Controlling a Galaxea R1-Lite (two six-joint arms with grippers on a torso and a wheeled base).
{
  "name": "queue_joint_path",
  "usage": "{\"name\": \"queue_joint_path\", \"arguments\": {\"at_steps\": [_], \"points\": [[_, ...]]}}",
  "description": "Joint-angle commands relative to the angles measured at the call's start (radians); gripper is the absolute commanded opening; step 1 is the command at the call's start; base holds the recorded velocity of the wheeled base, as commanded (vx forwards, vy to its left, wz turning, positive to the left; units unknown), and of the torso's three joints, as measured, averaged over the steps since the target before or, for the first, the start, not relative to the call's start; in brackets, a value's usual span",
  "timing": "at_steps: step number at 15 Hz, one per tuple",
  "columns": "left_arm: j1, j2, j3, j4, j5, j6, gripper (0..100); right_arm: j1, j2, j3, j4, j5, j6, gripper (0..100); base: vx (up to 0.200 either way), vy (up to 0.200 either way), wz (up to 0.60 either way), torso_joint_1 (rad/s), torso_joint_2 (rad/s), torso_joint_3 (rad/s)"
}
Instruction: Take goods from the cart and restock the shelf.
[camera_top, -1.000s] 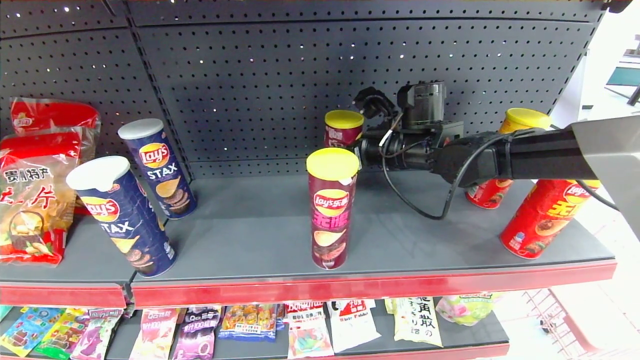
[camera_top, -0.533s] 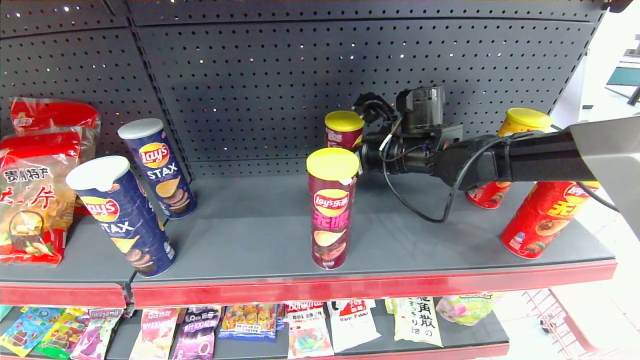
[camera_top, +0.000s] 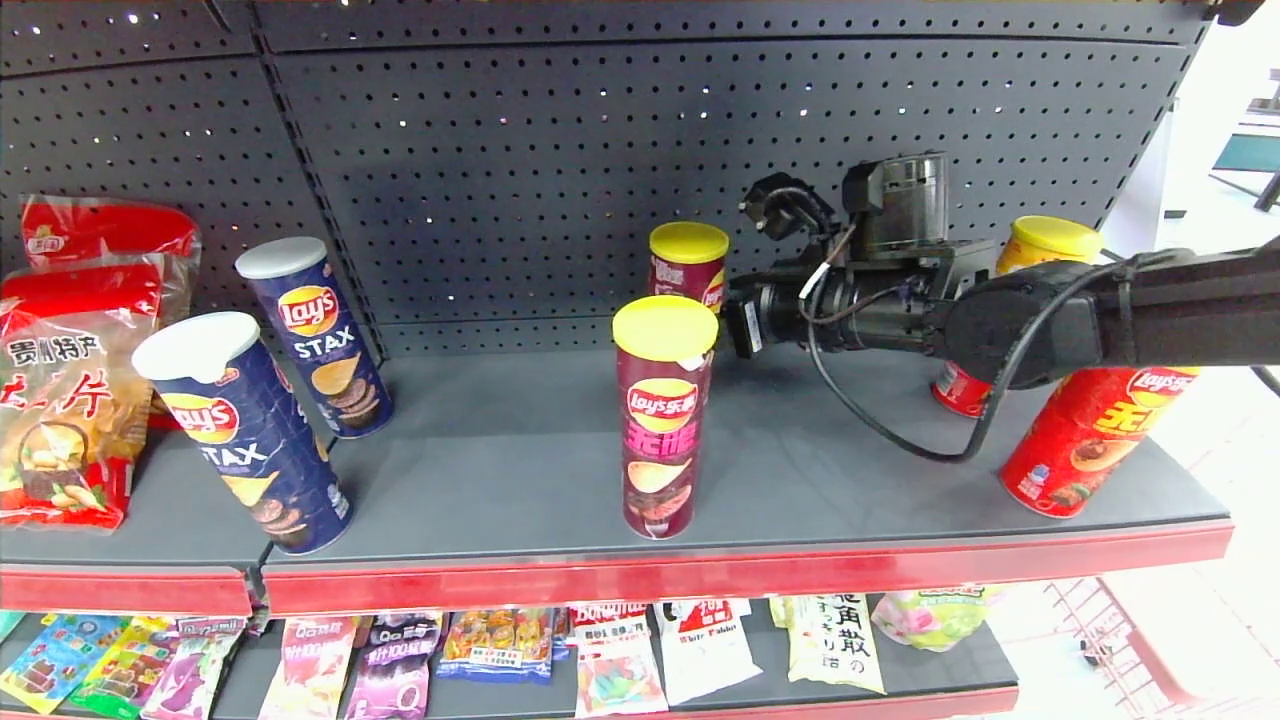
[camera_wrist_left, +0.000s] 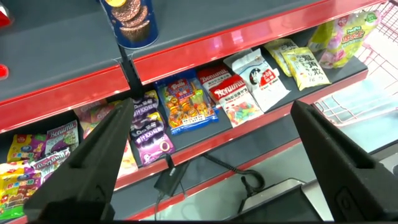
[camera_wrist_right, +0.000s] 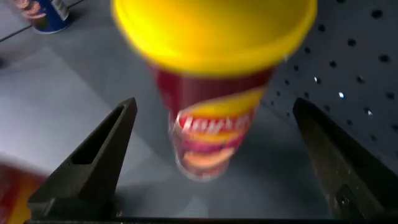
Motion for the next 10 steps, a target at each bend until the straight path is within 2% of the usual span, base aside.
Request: {"name": "queue_joint_path", "arguments": {"at_steps": [1, 5, 10], "points": [[-0.002, 0.003, 0.0, 0.0, 0.0, 0.0, 100, -0.004, -0.071, 0.051, -0.001, -0.013, 0.001, 100, 0.0, 0.0, 0.0, 0.0, 0.0, 0.0], [0.0, 0.006, 0.002, 0.0, -0.006, 0.0, 100, -0.005, -0.14, 0.132, 0.0, -0.045, 0.003, 100, 0.0, 0.0, 0.0, 0.0, 0.0, 0.0], [-0.002, 0.068, -0.012, -0.009, -0.011, 0.003, 100, -0.002, -0.309, 0.326, -0.001, -0.117, 0.027, 100, 0.0, 0.0, 0.0, 0.0, 0.0, 0.0]]}}
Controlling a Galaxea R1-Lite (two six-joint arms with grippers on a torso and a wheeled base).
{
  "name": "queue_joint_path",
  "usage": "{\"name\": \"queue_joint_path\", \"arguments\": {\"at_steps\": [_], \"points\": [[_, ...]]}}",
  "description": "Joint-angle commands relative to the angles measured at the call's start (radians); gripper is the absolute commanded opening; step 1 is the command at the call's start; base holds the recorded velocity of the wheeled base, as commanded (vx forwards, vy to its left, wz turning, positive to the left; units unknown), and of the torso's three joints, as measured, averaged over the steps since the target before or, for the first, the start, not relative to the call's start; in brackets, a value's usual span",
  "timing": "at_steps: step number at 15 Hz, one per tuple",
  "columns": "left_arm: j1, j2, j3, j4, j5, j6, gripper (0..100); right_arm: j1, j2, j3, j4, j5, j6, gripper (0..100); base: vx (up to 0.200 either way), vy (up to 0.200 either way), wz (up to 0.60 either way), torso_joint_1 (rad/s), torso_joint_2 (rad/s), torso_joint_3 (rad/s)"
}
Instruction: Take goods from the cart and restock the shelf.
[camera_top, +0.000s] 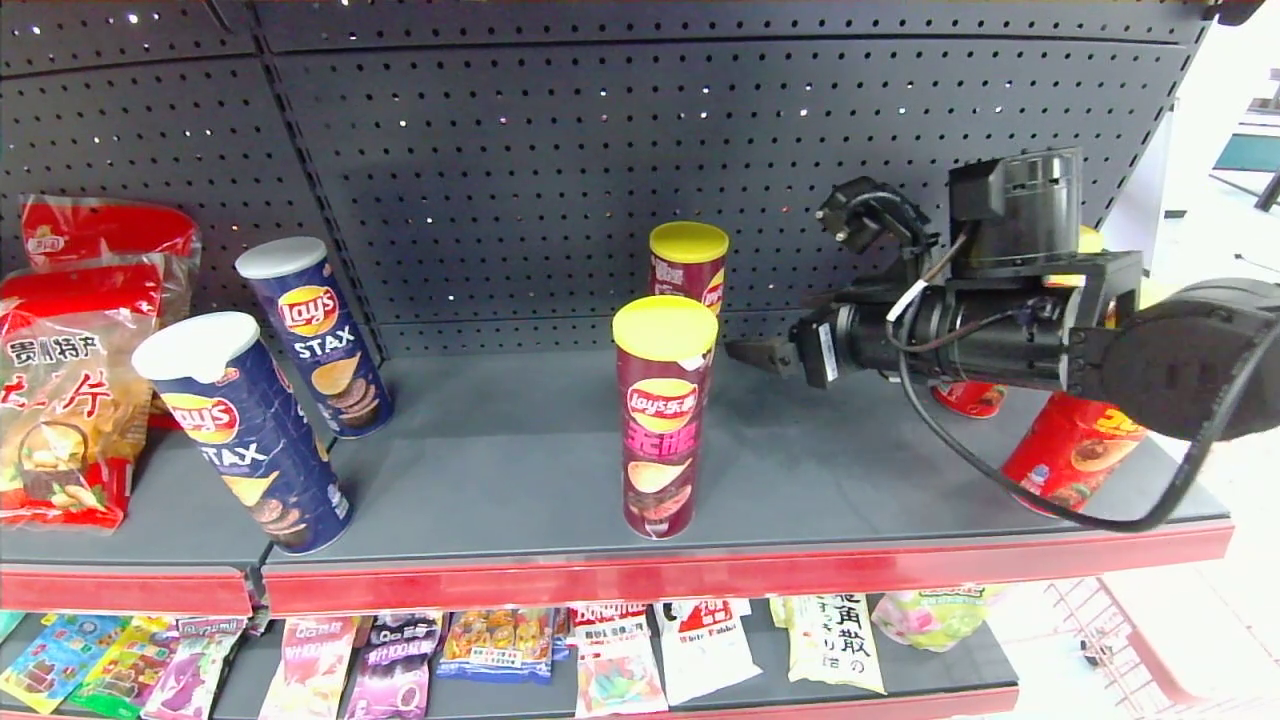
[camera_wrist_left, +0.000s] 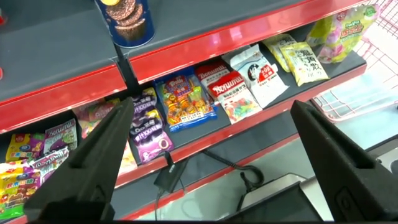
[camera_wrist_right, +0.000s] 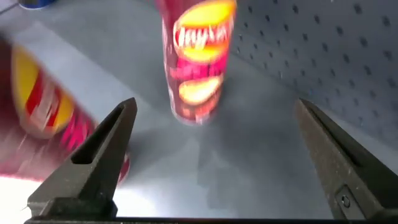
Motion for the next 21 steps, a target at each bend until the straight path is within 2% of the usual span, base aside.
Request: {"name": "queue_joint_path", "arguments": {"at_steps": [1, 4, 6, 8, 10, 12, 13, 15, 16, 18, 20, 21], "points": [[0.0, 0.058, -0.008, -0.02, 0.0, 0.0, 100, 0.003, -0.114, 0.082, -0.001, -0.024, 0.008, 100, 0.0, 0.0, 0.0, 0.0, 0.0, 0.0], [0.0, 0.112, -0.005, -0.062, -0.002, 0.003, 100, 0.012, -0.24, 0.184, 0.001, -0.04, 0.005, 100, 0.0, 0.0, 0.0, 0.0, 0.0, 0.0], [-0.002, 0.198, -0.008, -0.117, -0.015, 0.006, 100, 0.049, -0.438, 0.358, 0.001, -0.11, 0.002, 100, 0.0, 0.0, 0.0, 0.0, 0.0, 0.0], [-0.002, 0.362, -0.01, -0.257, -0.035, 0.006, 100, 0.067, -0.699, 0.565, 0.004, -0.175, -0.001, 100, 0.0, 0.0, 0.0, 0.0, 0.0, 0.0], [-0.002, 0.557, -0.01, -0.445, -0.043, 0.005, 100, 0.067, -0.955, 0.714, 0.016, -0.19, -0.003, 100, 0.0, 0.0, 0.0, 0.0, 0.0, 0.0], [-0.002, 0.753, -0.022, -0.626, -0.058, 0.003, 100, 0.042, -1.154, 0.766, 0.056, -0.213, -0.003, 100, 0.0, 0.0, 0.0, 0.0, 0.0, 0.0], [-0.002, 0.792, -0.026, -0.659, -0.071, 0.003, 100, 0.03, -1.189, 0.76, 0.088, -0.225, -0.001, 100, 0.0, 0.0, 0.0, 0.0, 0.0, 0.0], [-0.003, 0.973, -0.072, -0.768, -0.1, 0.003, 100, -0.076, -1.351, 0.729, 0.306, -0.247, 0.011, 100, 0.0, 0.0, 0.0, 0.0, 0.0, 0.0], [-0.005, 1.046, -0.106, -0.795, -0.101, 0.005, 100, -0.16, -1.423, 0.726, 0.398, -0.248, 0.014, 100, 0.0, 0.0, 0.0, 0.0, 0.0, 0.0], [-0.029, 1.146, -0.174, -0.809, -0.114, 0.003, 100, -0.278, -1.509, 0.729, 0.491, -0.248, 0.046, 100, 0.0, 0.0, 0.0, 0.0, 0.0, 0.0], [-0.048, 1.212, -0.21, -0.815, -0.114, 0.003, 100, -0.31, -1.559, 0.747, 0.533, -0.247, 0.068, 100, 0.0, 0.0, 0.0, 0.0, 0.0, 0.0], [-0.054, 1.272, -0.226, -0.86, -0.115, 0.003, 100, -0.312, -1.604, 0.789, 0.536, -0.25, 0.069, 100, 0.0, 0.0, 0.0, 0.0, 0.0, 0.0]]}}
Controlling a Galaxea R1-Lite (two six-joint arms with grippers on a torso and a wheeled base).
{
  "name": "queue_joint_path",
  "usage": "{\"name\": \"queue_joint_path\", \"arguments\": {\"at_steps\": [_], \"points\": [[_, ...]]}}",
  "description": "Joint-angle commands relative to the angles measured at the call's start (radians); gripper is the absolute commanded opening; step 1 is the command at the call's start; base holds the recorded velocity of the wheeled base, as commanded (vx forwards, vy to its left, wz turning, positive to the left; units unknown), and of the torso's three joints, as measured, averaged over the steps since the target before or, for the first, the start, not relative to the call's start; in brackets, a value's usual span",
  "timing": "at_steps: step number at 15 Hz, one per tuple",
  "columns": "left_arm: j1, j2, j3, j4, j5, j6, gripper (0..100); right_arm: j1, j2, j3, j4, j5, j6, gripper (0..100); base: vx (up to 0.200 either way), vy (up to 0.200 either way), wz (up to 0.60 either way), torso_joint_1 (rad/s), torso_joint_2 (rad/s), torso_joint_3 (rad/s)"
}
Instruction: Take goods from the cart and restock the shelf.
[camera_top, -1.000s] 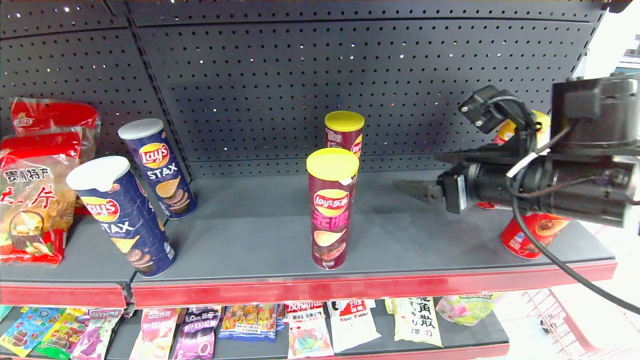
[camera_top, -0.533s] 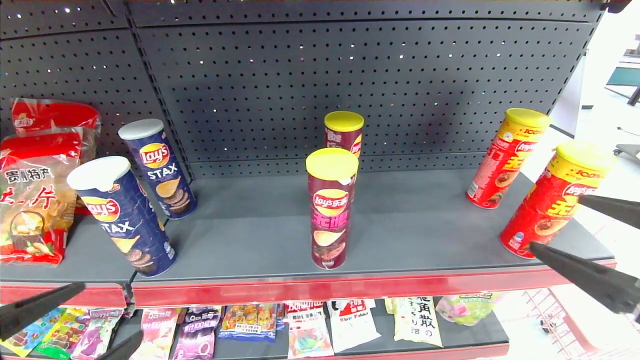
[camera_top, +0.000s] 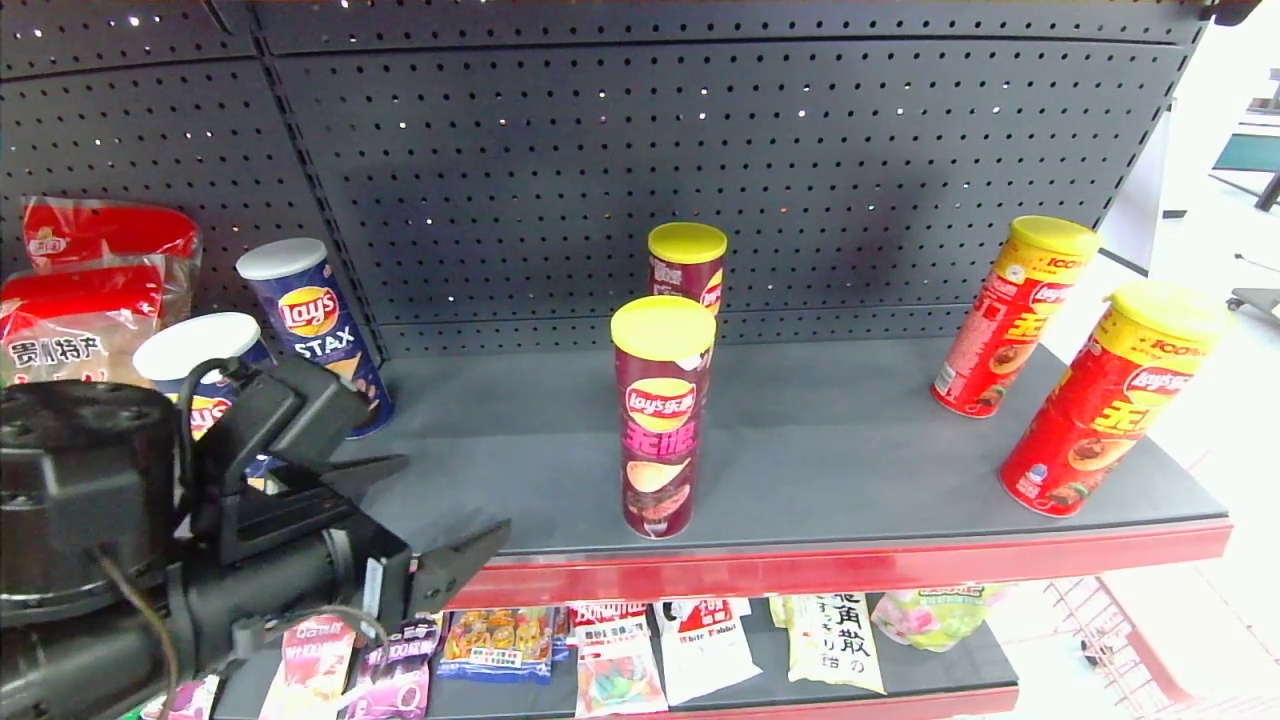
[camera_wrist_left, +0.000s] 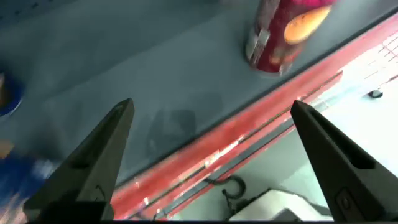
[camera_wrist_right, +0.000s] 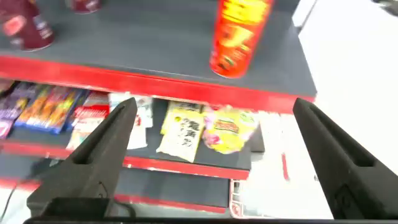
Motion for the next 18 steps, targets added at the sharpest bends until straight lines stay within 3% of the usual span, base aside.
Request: {"name": "queue_joint_path", "arguments": {"at_steps": [1, 4, 7, 8, 10, 12, 18], "points": [[-0.014, 0.188, -0.039, -0.085, -0.001, -0.001, 100, -0.026, -0.143, 0.066, 0.004, -0.003, 0.002, 100, 0.0, 0.0, 0.0, 0.0, 0.0, 0.0], [-0.011, 0.288, -0.039, -0.197, -0.004, 0.015, 100, -0.027, -0.179, 0.093, 0.005, -0.003, 0.002, 100, 0.0, 0.0, 0.0, 0.0, 0.0, 0.0], [0.014, 0.377, -0.083, -0.214, -0.05, 0.098, 100, -0.027, -0.179, 0.112, 0.004, -0.003, 0.002, 100, 0.0, 0.0, 0.0, 0.0, 0.0, 0.0], [0.017, 0.389, -0.097, -0.214, -0.053, 0.11, 100, -0.027, -0.179, 0.116, 0.004, -0.004, 0.002, 100, 0.0, 0.0, 0.0, 0.0, 0.0, 0.0], [0.031, 0.441, -0.172, -0.214, -0.053, 0.114, 100, -0.027, -0.179, 0.132, -0.001, -0.003, 0.002, 100, 0.0, 0.0, 0.0, 0.0, 0.0, 0.0], [0.049, 0.463, -0.181, -0.214, -0.052, 0.13, 100, -0.027, -0.179, 0.133, 0.002, -0.003, 0.002, 100, 0.0, 0.0, 0.0, 0.0, 0.0, 0.0], [0.066, 0.542, -0.253, -0.214, -0.046, 0.134, 100, -0.027, -0.18, 0.153, -0.004, -0.001, 0.004, 100, 0.0, 0.0, 0.0, 0.0, 0.0, 0.0]]}}
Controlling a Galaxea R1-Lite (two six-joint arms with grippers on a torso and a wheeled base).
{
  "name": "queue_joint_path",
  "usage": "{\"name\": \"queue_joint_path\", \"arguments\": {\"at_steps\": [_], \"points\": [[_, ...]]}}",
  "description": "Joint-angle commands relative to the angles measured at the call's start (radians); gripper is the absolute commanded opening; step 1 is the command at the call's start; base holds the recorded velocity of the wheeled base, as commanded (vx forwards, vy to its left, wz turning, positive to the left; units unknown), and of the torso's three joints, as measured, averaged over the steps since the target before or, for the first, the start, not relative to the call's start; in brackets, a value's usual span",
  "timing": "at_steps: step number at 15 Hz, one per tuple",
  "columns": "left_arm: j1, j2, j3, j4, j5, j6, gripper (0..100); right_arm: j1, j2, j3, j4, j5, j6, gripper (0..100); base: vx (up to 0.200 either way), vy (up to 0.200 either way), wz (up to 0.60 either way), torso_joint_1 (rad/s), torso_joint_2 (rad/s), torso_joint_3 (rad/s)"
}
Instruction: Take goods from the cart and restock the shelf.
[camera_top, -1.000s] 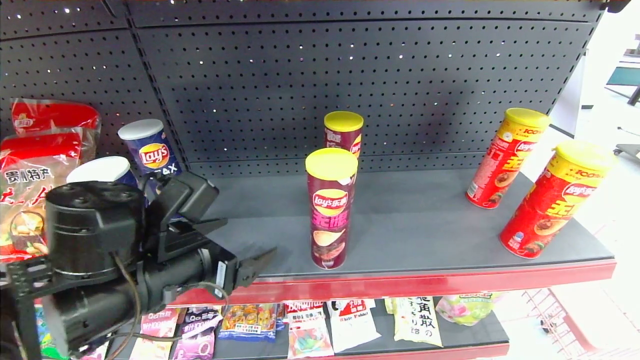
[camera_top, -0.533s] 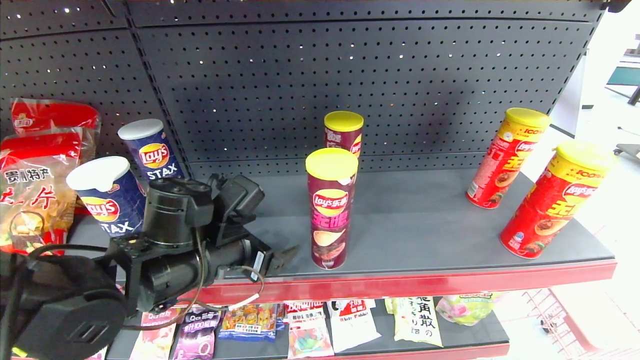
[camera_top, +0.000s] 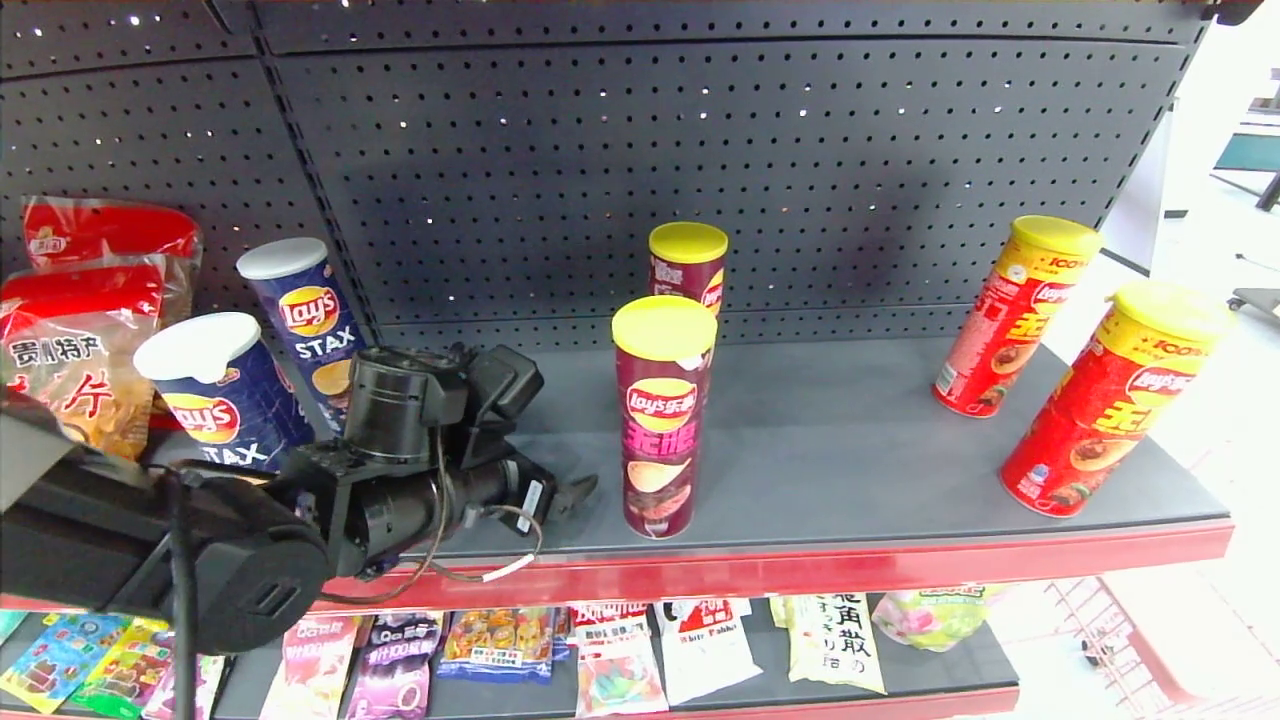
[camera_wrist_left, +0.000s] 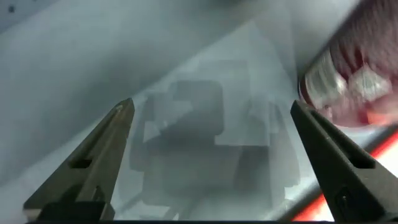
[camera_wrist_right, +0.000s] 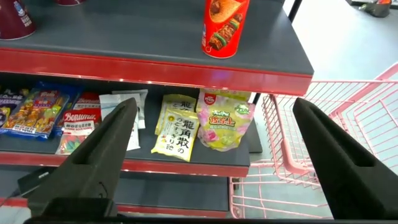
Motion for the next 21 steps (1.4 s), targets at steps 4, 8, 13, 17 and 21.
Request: {"name": "queue_joint_path", "arguments": {"at_steps": [4, 8, 13, 17, 21], "points": [[-0.007, 0.063, -0.056, 0.0, -0.001, 0.001, 100, 0.001, 0.008, 0.018, -0.003, 0.002, 0.001, 100, 0.0, 0.0, 0.0, 0.0, 0.0, 0.0], [-0.01, 0.085, -0.078, -0.002, -0.004, 0.001, 100, 0.001, 0.008, 0.019, -0.003, 0.002, 0.001, 100, 0.0, 0.0, 0.0, 0.0, 0.0, 0.0], [-0.022, 0.103, -0.098, -0.002, -0.004, -0.001, 100, 0.001, 0.008, 0.019, -0.003, 0.002, 0.001, 100, 0.0, 0.0, 0.0, 0.0, 0.0, 0.0], [-0.031, 0.105, -0.098, -0.002, -0.007, -0.004, 100, 0.001, 0.007, 0.022, -0.001, 0.002, 0.001, 100, 0.0, 0.0, 0.0, 0.0, 0.0, 0.0], [-0.043, 0.106, -0.098, -0.002, -0.007, -0.007, 100, 0.001, 0.008, 0.028, -0.003, 0.002, 0.001, 100, 0.0, 0.0, 0.0, 0.0, 0.0, 0.0]]}}
